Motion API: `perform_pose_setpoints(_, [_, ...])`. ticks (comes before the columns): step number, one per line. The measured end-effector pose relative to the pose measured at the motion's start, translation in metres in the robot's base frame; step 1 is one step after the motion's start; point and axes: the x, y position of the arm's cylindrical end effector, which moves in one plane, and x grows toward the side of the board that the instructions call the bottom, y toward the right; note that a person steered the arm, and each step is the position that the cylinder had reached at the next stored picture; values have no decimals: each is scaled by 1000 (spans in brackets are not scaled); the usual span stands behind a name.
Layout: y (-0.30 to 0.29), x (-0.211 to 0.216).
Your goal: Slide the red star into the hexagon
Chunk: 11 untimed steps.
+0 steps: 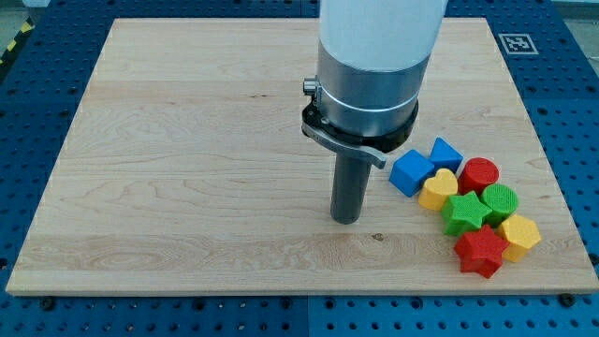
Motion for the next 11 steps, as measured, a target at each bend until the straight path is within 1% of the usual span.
perform_pose_setpoints(1, [32, 0])
perform_pose_setpoints(2, [33, 14])
perform_pose_setpoints(3, [41, 14])
perform_pose_setpoints(4, [45, 26])
perform_pose_setpoints(5, [46, 58])
perform_pose_setpoints(6, [60, 73])
perform_pose_setpoints(11, [127, 73])
